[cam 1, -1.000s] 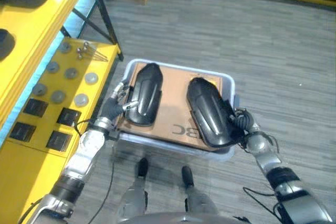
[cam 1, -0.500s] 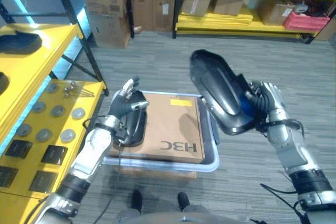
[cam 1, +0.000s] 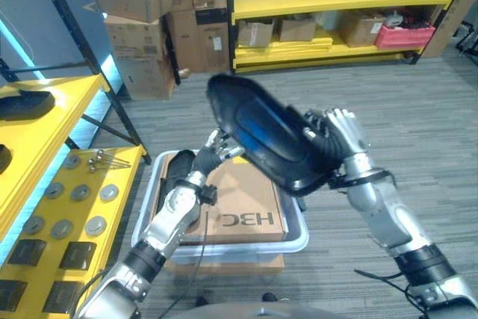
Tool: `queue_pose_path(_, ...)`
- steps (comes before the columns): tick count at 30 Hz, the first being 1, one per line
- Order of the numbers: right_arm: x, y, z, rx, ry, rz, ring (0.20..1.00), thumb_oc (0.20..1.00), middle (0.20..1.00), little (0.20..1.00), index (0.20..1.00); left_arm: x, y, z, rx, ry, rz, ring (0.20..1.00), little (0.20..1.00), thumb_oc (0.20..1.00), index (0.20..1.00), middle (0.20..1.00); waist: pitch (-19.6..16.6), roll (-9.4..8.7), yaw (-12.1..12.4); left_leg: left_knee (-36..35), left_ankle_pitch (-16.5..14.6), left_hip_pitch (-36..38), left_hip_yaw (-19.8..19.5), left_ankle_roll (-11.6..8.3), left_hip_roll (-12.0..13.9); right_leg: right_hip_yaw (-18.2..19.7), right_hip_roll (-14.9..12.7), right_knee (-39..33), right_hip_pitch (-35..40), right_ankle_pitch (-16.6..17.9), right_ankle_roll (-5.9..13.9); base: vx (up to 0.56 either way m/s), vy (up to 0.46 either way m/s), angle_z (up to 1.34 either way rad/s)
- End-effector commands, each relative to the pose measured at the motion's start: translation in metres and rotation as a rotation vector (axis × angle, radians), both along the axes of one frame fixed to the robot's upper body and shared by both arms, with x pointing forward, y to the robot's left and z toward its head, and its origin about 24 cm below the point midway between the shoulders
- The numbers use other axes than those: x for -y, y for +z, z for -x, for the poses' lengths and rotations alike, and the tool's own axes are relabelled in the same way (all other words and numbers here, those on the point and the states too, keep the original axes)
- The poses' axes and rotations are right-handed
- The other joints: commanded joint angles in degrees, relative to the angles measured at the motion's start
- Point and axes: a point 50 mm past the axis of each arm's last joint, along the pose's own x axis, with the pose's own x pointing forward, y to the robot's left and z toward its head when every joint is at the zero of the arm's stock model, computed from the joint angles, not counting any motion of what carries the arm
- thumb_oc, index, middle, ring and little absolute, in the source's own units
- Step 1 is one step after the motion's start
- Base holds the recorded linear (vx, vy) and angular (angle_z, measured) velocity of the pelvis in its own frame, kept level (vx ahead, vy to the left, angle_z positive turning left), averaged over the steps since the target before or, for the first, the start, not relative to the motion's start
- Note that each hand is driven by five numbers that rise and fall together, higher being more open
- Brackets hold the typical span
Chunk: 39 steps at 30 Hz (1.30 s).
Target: Move parts from the plastic box to the shelf.
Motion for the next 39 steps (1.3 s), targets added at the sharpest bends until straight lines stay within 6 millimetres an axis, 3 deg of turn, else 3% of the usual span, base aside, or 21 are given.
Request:
queue_pose_path(1, -0.020, 0.045, -0.007, 0.224, 0.095, -0.104, 0.200, 0.200, 0.200, 0.200, 0.200, 0.010, 0.018, -0.015, 0.052, -0.026, 0.058, 1.000, 1.000, 1.000, 1.000, 1.000, -2.36, -3.63, 1.94, 0.11, -9.89, 5.37, 1.74, -0.31, 2.05, -1.86, -2.14, 0.35, 2.74, -6.43, -0.43, 0.00, 0.000, 0.00)
queue_pose_path(11, -0.077, 0.048, -0.004, 0.169, 0.347, -0.206, 0.200, 0.200, 0.200, 0.200, 0.200, 0.038, 0.022, -0.015, -0.033, -0.108, 0.211, 1.000, 1.000, 1.000, 1.000, 1.000, -1.98, -3.16, 1.94, 0.11, -9.51, 5.41, 1.36, -0.27, 2.02, -2.40, -2.60, 0.61, 3.03, -6.43, -0.37, 0.00, 0.001, 0.00)
queue_pose_path(12, -0.085, 0.046, -0.002, 0.148, 0.388, -0.237, 0.200, 0.200, 0.200, 0.200, 0.200, 0.041, 0.021, -0.014, -0.062, -0.115, 0.273, 0.379, 0.379, 0.379, 0.379, 0.379, -1.95, -3.27, 1.95, 0.11, -9.44, 5.36, 1.38, -0.25, 2.05, -2.39, -2.62, 0.67, 2.93, -6.42, -0.37, -0.01, 0.004, 0.04)
queue_pose_path(13, -0.085, 0.046, -0.002, 0.148, 0.389, -0.237, 0.200, 0.200, 0.200, 0.200, 0.200, 0.041, 0.021, -0.014, -0.061, -0.115, 0.273, 0.379, 0.379, 0.379, 0.379, 0.379, -1.96, -3.26, 1.94, 0.11, -9.44, 5.35, 1.39, -0.25, 2.05, -2.39, -2.62, 0.67, 2.92, -6.42, -0.37, -0.01, 0.000, 0.04)
queue_pose_path(14, -0.089, 0.044, -0.001, 0.137, 0.407, -0.256, 0.200, 0.200, 0.200, 0.200, 0.200, 0.042, 0.023, -0.014, -0.060, -0.113, 0.299, 0.200, 0.200, 0.200, 0.200, 0.200, -1.94, -3.31, 1.92, 0.11, -9.43, 5.35, 1.42, -0.24, 2.05, -2.38, -2.61, 0.69, 2.89, -6.40, -0.38, 0.00, 0.000, 0.00)
queue_pose_path(26, -0.108, 0.031, 0.012, 0.036, 0.542, -0.352, 0.200, 0.200, 0.200, 0.200, 0.200, 0.033, 0.048, -0.016, 0.085, -0.058, 0.314, 0.200, 0.200, 0.200, 0.200, 0.200, -1.48, -3.88, 2.10, 0.11, -8.85, 4.91, 1.57, -0.65, 2.45, -2.68, -2.30, 1.62, 2.07, -6.58, -0.43, 0.00, -0.007, 0.00)
queue_pose_path(30, -0.114, 0.033, 0.014, -0.003, 0.608, -0.380, 0.200, 0.200, 0.200, 0.200, 0.200, 0.015, 0.054, -0.014, 0.164, -0.011, 0.251, 0.200, 0.200, 0.200, 0.200, 0.200, -0.76, -4.07, 3.27, 0.30, -8.28, 4.16, 0.36, -1.14, 3.07, -3.18, -1.90, 2.00, 1.74, -6.97, -0.79, -0.04, -0.085, 0.05)
queue_pose_path(31, -0.120, 0.037, 0.015, -0.052, 0.688, -0.419, 0.200, 0.200, 0.200, 0.200, 0.200, 0.000, 0.061, -0.012, 0.226, 0.021, 0.223, 0.200, 0.200, 0.200, 0.200, 0.200, 0.96, -4.32, 4.65, 3.36, -7.95, 1.41, -1.30, -1.64, 3.40, -3.73, -1.60, 3.15, 1.00, -7.40, -1.25, -0.19, -0.154, 0.20)
queue_pose_path(34, -0.129, 0.041, 0.019, -0.160, 0.837, -0.524, 0.200, 0.200, 0.200, 0.200, 0.200, -0.025, 0.076, -0.005, 0.353, 0.081, 0.142, 0.200, 0.200, 0.200, 0.200, 0.200, 3.67, -4.46, 7.38, 5.84, -6.39, -3.06, -5.96, -3.33, 3.51, -7.26, -1.12, 3.00, 1.00, -8.09, -2.38, -0.15, -0.138, 0.47)
queue_pose_path(35, -0.129, 0.041, 0.019, -0.160, 0.838, -0.524, 0.200, 0.200, 0.200, 0.200, 0.200, -0.025, 0.076, -0.005, 0.354, 0.081, 0.142, 0.200, 0.200, 0.200, 0.200, 0.200, 3.49, -4.47, 7.17, 5.79, -6.23, -3.34, -6.15, -3.34, 3.48, -7.44, -1.14, 2.95, 0.83, -8.01, -2.38, -0.05, -0.108, 1.05)
queue_pose_path(37, -0.132, 0.040, 0.023, -0.211, 0.906, -0.570, 0.200, 0.200, 0.200, 0.200, 0.200, -0.040, 0.080, 0.003, 0.403, 0.126, 0.108, 0.200, 0.200, 0.200, 0.200, 0.200, 4.03, -4.19, 8.86, 4.90, -4.38, -5.34, -10.48, -4.13, 3.17, -11.19, -0.64, 2.64, 1.33, -8.67, -2.76, -0.07, -0.105, 1.28)
queue_pose_path(38, -0.134, 0.037, 0.024, -0.246, 0.935, -0.595, 0.200, 0.200, 0.200, 0.200, 0.200, -0.049, 0.083, 0.009, 0.450, 0.170, 0.072, 0.200, 0.200, 0.200, 0.200, 0.200, 4.80, -3.78, 10.20, 4.21, -2.35, -7.91, -13.73, -5.10, 2.53, -15.84, -0.48, 2.86, 1.66, -9.82, -3.07, -0.09, -0.064, 1.59)
queue_pose_path(39, -0.135, 0.037, 0.023, -0.257, 0.938, -0.597, 0.200, 0.200, 0.200, 0.200, 0.200, -0.054, 0.084, 0.011, 0.467, 0.192, 0.054, 0.200, 0.200, 0.200, 0.200, 0.200, 4.95, -3.70, 10.32, 4.20, -1.83, -9.20, -13.38, -5.31, 2.52, -17.90, -0.72, 2.71, 1.87, -10.15, -3.15, -0.07, -0.011, 1.92)
